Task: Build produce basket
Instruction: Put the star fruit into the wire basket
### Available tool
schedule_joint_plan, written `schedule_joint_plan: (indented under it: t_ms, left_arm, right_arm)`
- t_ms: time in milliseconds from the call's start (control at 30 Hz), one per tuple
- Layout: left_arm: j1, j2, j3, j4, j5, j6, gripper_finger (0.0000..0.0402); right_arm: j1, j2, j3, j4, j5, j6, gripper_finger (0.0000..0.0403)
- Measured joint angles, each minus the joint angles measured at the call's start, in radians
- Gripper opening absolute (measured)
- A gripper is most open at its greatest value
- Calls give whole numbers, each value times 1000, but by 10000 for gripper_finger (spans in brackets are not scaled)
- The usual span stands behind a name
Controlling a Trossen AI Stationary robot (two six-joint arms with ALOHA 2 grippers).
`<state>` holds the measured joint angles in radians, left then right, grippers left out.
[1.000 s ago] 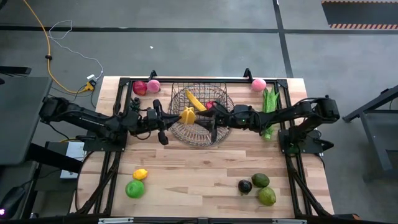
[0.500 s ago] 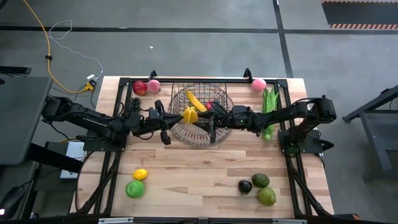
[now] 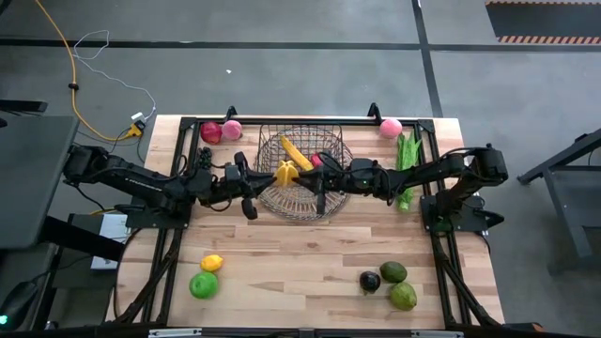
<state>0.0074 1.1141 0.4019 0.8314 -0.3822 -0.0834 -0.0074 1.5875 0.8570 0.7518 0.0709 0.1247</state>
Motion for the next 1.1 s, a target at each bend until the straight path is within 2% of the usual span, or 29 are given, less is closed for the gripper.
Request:
schedule_joint_plan:
  t_ms: [200, 367, 567, 833, 1100]
  left_arm:
    - [0, -22, 0, -89, -14, 16, 73]
    - [2, -129, 0, -232, -82, 0, 124]
    - [-17, -266, 0, -371, -45, 0, 170]
    - [-45, -361, 0, -451, 12, 34, 177]
    - [-48, -353, 0, -449, 12, 34, 179]
  right_arm:
    - [0, -30, -1, -51, 11, -37, 7]
    - [6, -121, -11, -172, 96, -85, 7]
    - [10, -231, -106, -184, 137, -127, 5]
    - [8, -367, -223, -196, 54, -159, 5]
    - [8, -370, -225, -195, 31, -151, 5]
